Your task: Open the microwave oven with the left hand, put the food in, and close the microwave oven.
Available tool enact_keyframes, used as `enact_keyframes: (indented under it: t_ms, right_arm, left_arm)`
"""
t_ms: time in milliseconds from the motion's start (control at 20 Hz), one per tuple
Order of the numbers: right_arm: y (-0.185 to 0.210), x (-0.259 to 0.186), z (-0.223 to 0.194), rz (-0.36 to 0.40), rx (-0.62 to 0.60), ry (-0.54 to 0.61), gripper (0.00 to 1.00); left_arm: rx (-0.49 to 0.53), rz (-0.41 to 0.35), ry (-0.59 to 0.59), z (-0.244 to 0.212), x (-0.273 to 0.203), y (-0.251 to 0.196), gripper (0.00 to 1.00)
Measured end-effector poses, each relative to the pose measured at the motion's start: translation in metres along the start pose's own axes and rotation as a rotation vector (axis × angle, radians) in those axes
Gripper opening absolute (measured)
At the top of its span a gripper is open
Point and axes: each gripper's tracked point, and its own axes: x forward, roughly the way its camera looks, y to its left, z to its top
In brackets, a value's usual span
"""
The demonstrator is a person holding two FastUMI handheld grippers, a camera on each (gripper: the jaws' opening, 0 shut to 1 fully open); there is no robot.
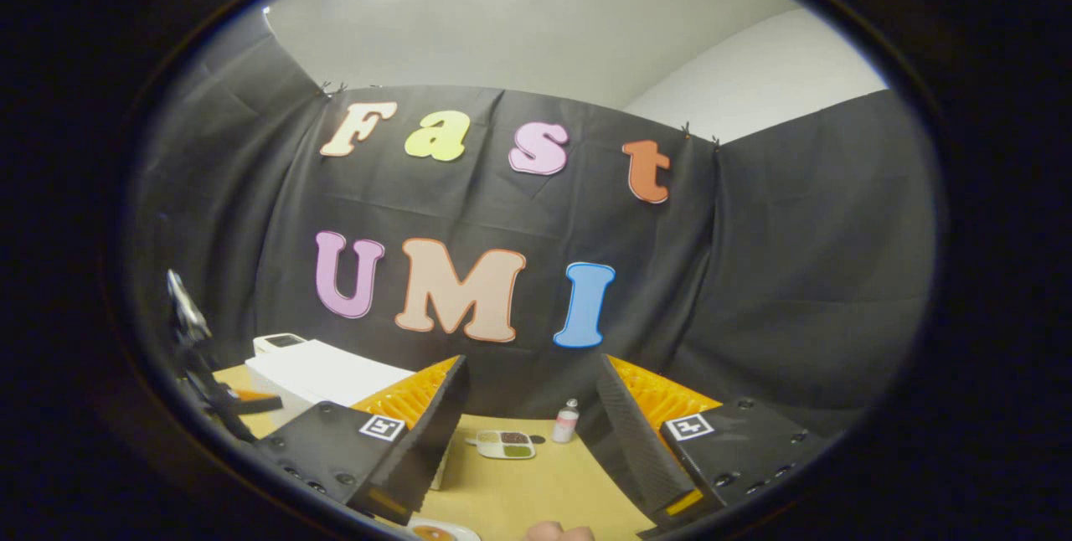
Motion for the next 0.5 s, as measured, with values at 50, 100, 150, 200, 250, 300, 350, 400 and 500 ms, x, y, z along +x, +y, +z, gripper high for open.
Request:
enact_keyframes:
  t_ms: [50,100,150,200,250,300,350,400,500]
  right_arm:
    - [-0.002,-0.002,0.0,-0.002,-0.003,-0.001,0.96]
    - [-0.005,-0.003,0.0,-0.005,-0.009,-0.001,0.96]
    - [-0.008,-0.006,0.001,-0.009,-0.016,-0.002,0.96]
    - [-0.011,-0.008,0.001,-0.015,-0.023,-0.003,0.96]
    - [-0.014,-0.01,0.001,-0.02,-0.029,-0.003,0.96]
    - [-0.017,-0.012,0.002,-0.026,-0.034,-0.002,0.96]
    - [-0.021,-0.014,0.001,-0.032,-0.038,0.0,0.96]
    - [-0.025,-0.016,0.002,-0.037,-0.044,0.0,0.96]
    - [-0.035,-0.02,0.003,-0.055,-0.058,-0.006,0.96]
  left_arm:
    - [0.012,-0.015,0.023,-0.017,0.006,-0.008,0.96]
    - [0.025,-0.035,0.03,-0.027,0.013,-0.017,0.97]
    - [0.05,-0.045,0.046,-0.039,0.02,-0.023,0.96]
    - [0.078,-0.056,0.064,-0.05,0.028,-0.027,0.96]
    - [0.099,-0.066,0.082,-0.061,0.037,-0.032,0.95]
    - [0.11,-0.066,0.103,-0.071,0.044,-0.033,0.94]
    - [0.112,-0.065,0.127,-0.081,0.052,-0.034,0.95]
    - [0.109,-0.057,0.143,-0.086,0.058,-0.033,0.96]
    - [0.104,-0.061,0.162,-0.096,0.069,-0.039,0.98]
